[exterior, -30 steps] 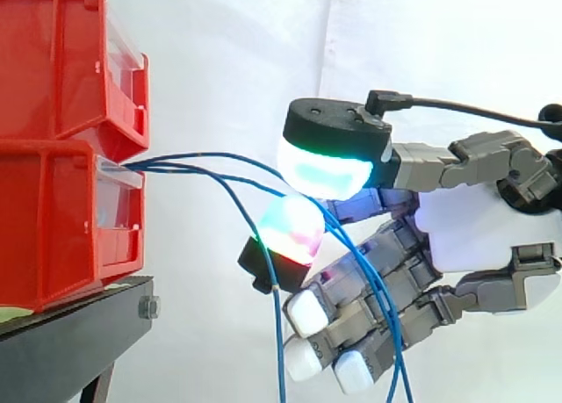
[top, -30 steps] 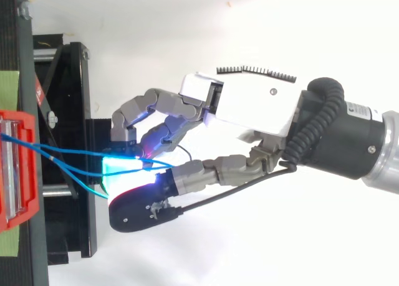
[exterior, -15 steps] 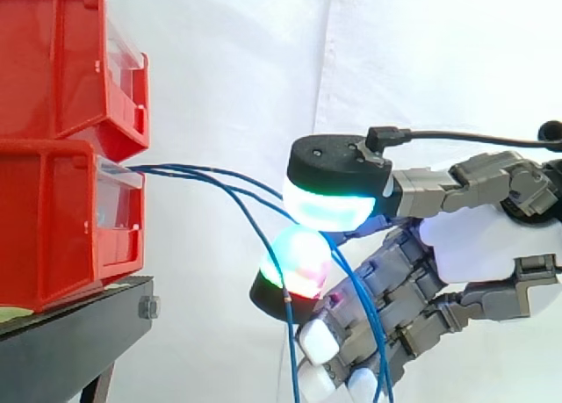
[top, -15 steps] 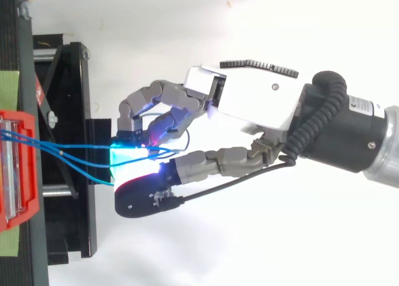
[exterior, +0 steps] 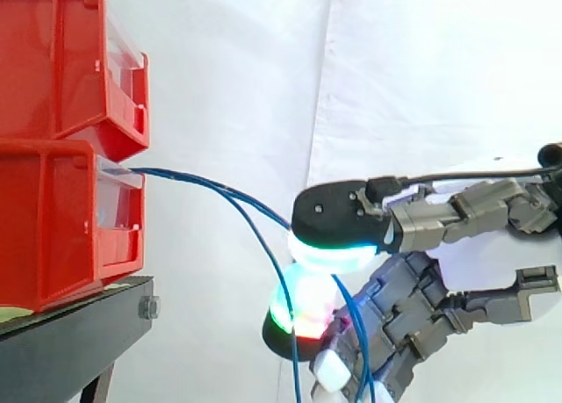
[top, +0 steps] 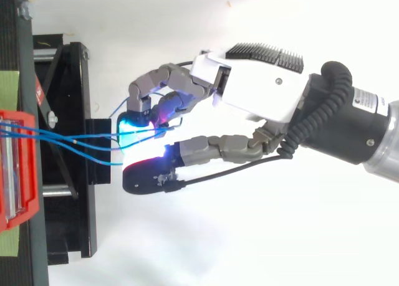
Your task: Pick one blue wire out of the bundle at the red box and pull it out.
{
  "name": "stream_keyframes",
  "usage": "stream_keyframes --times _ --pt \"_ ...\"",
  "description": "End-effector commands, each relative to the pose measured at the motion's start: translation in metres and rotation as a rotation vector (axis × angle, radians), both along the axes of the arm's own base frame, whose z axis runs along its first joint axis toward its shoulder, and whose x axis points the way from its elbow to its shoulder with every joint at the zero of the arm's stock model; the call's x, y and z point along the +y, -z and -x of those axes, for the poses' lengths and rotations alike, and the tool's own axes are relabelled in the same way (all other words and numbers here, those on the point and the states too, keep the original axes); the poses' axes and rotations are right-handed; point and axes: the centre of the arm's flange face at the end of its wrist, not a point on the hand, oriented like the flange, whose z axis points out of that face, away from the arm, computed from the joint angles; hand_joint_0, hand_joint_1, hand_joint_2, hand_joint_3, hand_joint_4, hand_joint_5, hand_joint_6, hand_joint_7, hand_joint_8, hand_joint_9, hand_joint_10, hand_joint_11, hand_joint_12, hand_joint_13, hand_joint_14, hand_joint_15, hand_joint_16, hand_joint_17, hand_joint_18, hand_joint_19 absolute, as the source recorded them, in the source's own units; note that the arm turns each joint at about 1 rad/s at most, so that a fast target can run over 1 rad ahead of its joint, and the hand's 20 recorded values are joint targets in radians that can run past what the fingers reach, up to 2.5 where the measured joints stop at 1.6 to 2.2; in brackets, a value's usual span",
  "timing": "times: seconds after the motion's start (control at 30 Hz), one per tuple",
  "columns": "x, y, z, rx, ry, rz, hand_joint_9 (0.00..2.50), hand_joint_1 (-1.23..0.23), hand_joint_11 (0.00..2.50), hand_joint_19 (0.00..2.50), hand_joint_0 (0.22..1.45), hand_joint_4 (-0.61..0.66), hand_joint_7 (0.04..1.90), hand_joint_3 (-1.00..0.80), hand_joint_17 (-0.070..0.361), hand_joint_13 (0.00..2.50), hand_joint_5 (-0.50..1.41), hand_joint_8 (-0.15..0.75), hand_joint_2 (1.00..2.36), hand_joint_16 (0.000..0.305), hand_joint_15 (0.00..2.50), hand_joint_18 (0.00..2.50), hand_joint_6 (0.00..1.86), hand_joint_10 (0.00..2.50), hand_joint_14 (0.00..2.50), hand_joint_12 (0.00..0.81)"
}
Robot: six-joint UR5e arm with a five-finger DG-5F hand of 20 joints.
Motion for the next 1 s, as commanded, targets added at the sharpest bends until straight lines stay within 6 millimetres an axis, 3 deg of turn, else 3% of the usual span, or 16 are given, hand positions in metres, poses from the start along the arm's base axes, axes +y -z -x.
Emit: stream_keyframes --times 0.0,0.6,0.77,0.97 --pt "0.001 0.008 0.004 0.018 0.001 0.017 0.94 -0.62 0.6 0.56 0.57 0.18 0.94 -0.42 0.132 0.8 -0.17 0.346 1.01 0.059 0.47 0.72 0.85 0.01 0.02 0.429" --pt "0.001 0.008 0.002 -0.006 0.003 0.023 0.9 -0.77 0.61 0.54 0.6 0.16 0.98 -0.38 0.131 0.8 -0.18 0.339 1.01 0.058 0.46 0.73 0.87 0.02 0.02 0.424" --pt "0.001 -0.007 -0.005 -0.032 0.001 0.019 0.89 -0.77 0.61 0.54 0.59 0.17 0.95 -0.42 0.132 0.79 -0.18 0.333 1.01 0.059 0.47 0.72 0.87 0.02 0.02 0.422" --pt "0.001 -0.01 -0.006 -0.031 0.001 0.018 0.89 -0.67 0.6 0.55 0.52 0.17 0.94 -0.5 0.138 0.79 -0.18 0.345 1.0 0.062 0.47 0.72 0.86 0.02 0.02 0.436"
